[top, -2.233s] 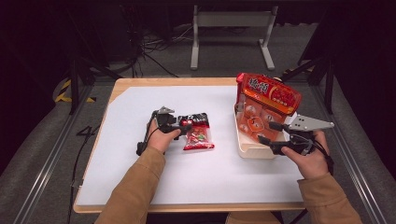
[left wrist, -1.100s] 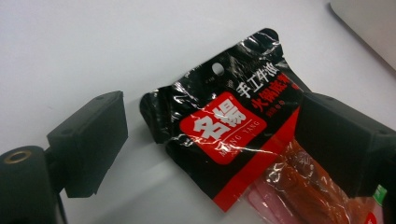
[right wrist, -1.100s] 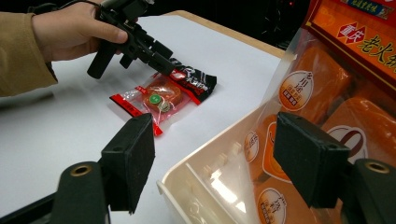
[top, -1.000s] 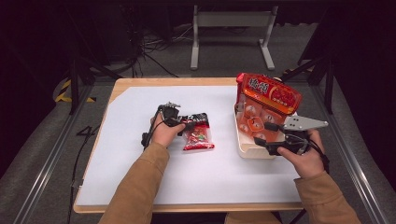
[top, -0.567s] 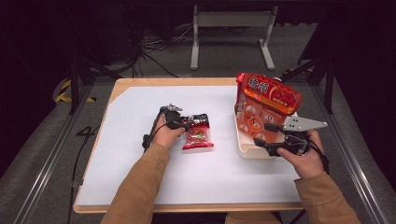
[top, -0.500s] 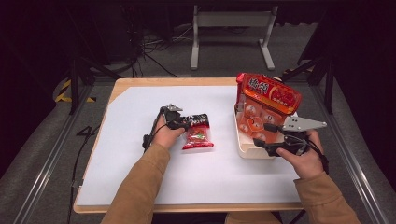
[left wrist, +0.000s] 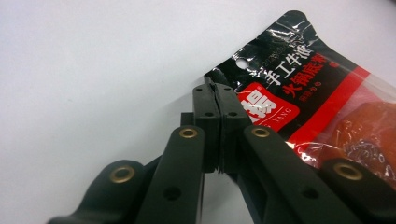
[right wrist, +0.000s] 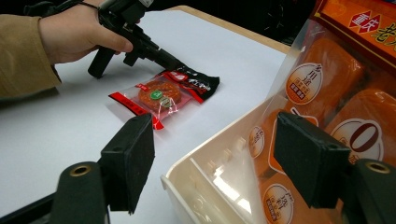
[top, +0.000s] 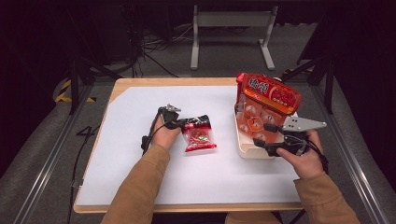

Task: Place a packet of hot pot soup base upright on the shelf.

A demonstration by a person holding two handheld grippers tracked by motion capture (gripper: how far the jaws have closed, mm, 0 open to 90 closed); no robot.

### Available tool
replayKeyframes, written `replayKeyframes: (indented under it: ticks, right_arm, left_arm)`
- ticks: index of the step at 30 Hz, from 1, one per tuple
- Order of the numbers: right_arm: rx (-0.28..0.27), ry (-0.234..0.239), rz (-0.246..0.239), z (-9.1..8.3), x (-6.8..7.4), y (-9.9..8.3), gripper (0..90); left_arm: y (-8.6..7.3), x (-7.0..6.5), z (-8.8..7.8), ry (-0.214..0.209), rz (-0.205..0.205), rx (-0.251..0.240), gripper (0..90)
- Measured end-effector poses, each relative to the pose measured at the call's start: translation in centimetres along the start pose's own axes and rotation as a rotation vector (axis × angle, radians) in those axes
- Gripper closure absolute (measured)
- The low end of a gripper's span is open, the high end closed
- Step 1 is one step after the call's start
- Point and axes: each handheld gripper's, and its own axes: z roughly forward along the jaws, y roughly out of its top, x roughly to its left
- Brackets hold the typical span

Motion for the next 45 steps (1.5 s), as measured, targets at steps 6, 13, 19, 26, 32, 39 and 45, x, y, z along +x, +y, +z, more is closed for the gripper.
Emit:
replayKeyframes:
  ticks: [6,13,19,26,32,39,45]
  right_arm:
    - [0.0,0.003,0.001,0.0,0.0,0.0,33.1]
    - [0.003,0.012,0.004,-0.1,0.1,0.1,36.0]
    - [0.004,0.018,0.004,0.0,0.2,0.2,37.4]
    - [0.006,0.02,0.003,0.0,0.3,0.3,38.8]
    - [0.005,0.029,0.003,0.0,0.5,0.5,40.7]
    - [0.017,0.042,-0.004,0.2,0.6,0.7,44.8]
    - [0.023,0.055,-0.02,0.3,0.7,0.9,47.9]
  left_arm:
    - [0.5,0.2,-1.6,-0.054,-0.028,-0.057,90.0]
    - [1.0,-0.4,-4.3,-0.102,-0.028,-0.144,90.0]
    - [1.3,-1.4,-6.8,-0.162,-0.002,-0.225,90.0]
    - [1.4,-3.0,-8.9,-0.216,0.044,-0.282,90.0]
    - [1.4,-5.1,-10.8,-0.269,0.118,-0.321,90.0]
    - [1.5,-6.3,-11.9,-0.307,0.167,-0.334,90.0]
    - [1.6,-7.5,-12.9,-0.324,0.218,-0.344,90.0]
